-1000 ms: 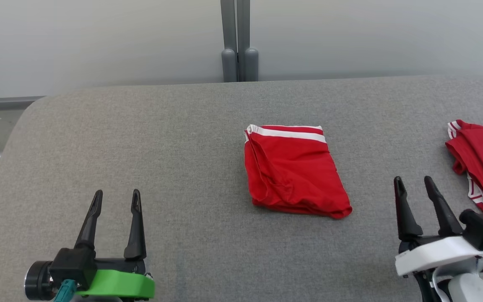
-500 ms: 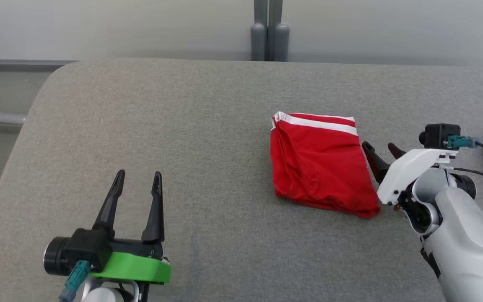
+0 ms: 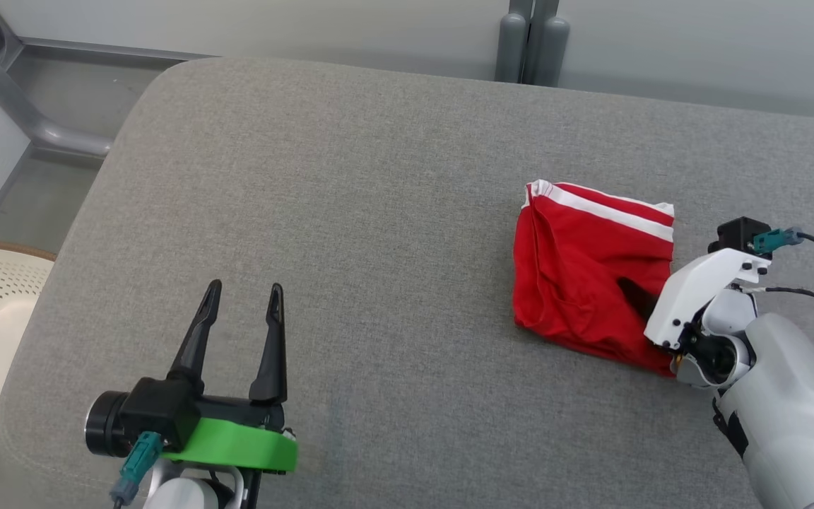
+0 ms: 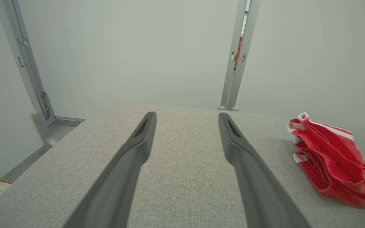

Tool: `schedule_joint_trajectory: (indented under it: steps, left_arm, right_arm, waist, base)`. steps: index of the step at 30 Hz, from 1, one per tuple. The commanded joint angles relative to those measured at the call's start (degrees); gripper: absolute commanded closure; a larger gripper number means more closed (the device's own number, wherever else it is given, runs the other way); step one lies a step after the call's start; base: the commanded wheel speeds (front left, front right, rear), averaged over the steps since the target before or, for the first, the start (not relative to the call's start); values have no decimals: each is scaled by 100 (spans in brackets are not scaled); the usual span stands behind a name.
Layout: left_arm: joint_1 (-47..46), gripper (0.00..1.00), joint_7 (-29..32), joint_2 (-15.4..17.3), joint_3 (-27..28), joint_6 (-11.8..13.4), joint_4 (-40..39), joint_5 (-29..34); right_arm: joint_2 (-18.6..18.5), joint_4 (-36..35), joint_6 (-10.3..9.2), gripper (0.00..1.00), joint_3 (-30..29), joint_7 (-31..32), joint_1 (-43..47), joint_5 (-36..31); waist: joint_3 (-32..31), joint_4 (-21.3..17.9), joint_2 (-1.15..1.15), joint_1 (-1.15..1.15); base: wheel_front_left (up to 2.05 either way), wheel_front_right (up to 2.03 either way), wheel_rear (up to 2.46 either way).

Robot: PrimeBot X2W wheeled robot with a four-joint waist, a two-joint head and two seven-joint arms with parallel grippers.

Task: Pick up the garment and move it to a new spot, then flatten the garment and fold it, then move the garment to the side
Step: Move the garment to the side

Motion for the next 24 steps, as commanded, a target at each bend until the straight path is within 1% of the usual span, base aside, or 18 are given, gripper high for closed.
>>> schedule_joint_trajectory:
  steps: [1,2,5,9,13,18,24]
  left_arm:
    - [-28,0,-16,6,-27,-38,-16,33]
    - [-20,0,-16,6,-44,-56,-14,69]
    - [4,0,-16,6,-78,-105,-16,128]
    - [-11,0,-16,5,-161,-175,13,194]
    - [-11,0,-16,8,-307,-249,6,261]
    - [-51,0,-16,37,-471,-285,-35,302]
    - [-172,0,-16,96,-605,-298,-70,306]
  right_arm:
    - [149,42,9,95,109,-56,226,85]
    - [132,-16,8,100,153,-161,226,125]
    - [49,-192,7,100,245,-461,194,236]
    - [-62,-438,6,100,433,-754,256,368]
    - [-211,-672,6,100,582,-907,384,502]
    - [-412,-1029,6,100,737,-1011,631,655]
    - [-473,-1444,6,100,865,-1119,794,746]
  waist:
    - [-74,-50,0,0]
    - [-114,-87,0,0]
    - [-206,-239,0,0]
    - [-344,-617,0,0]
    - [-467,-1123,0,0]
    - [-521,-1852,0,0]
    - [-383,-2716,0,0]
  base:
    - [0,0,0]
    - [0,0,0]
    - [0,0,0]
    - [0,0,0]
    - [0,0,0]
    - [0,0,0]
    - [0,0,0]
